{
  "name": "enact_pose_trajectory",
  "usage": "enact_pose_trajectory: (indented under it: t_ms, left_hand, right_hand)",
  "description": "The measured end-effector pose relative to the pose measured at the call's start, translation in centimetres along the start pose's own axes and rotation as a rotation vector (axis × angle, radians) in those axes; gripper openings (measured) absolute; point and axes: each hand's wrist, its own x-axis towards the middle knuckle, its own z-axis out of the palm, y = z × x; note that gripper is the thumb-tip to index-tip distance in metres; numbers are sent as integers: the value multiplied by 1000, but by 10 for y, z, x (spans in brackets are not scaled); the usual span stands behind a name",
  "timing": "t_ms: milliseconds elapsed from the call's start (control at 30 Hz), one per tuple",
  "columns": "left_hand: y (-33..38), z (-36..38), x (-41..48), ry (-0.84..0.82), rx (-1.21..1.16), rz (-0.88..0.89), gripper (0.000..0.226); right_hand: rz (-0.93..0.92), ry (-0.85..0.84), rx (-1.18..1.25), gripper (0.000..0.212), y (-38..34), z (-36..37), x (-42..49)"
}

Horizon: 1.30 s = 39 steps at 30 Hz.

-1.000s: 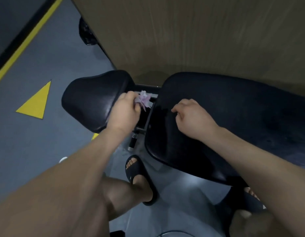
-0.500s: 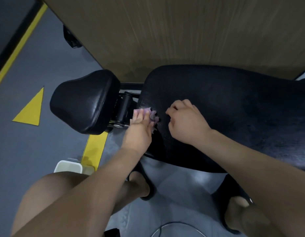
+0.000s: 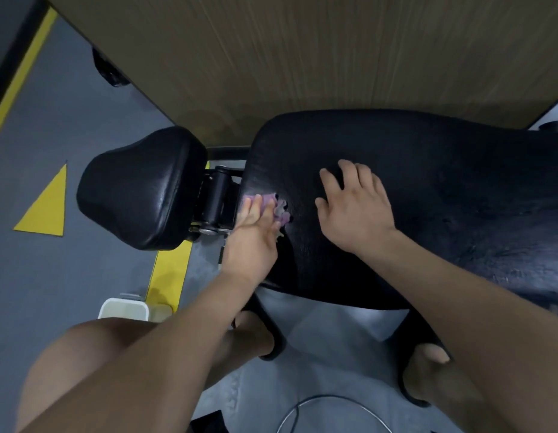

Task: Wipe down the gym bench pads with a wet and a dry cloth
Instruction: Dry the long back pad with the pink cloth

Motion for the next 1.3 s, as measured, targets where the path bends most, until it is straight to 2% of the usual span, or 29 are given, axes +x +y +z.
enact_pose_trajectory:
  t_ms: [333,533,800,1000,1167,1300]
  left_hand:
    - [19,-29,139,-78,72,126,50]
    - [6,-20,89,-14,146,184,51]
    - [26,-26,170,-32,144,167,52]
    - [13,-25,133,-20,106,228,50]
    - [32,-29,190,-2,145,272,49]
    - [37,-45,239,-132,63,253,37]
  right_hand:
    - [38,44,-18,63,6,15,-1]
    - [64,45,-14,63,6,14,3]
    - [85,81,11,65,8,14,6]
    - [96,53,-8,66,8,13,7]
    - [104,82,3,65,8,14,8]
    - [111,75,-2,66,7,13,9]
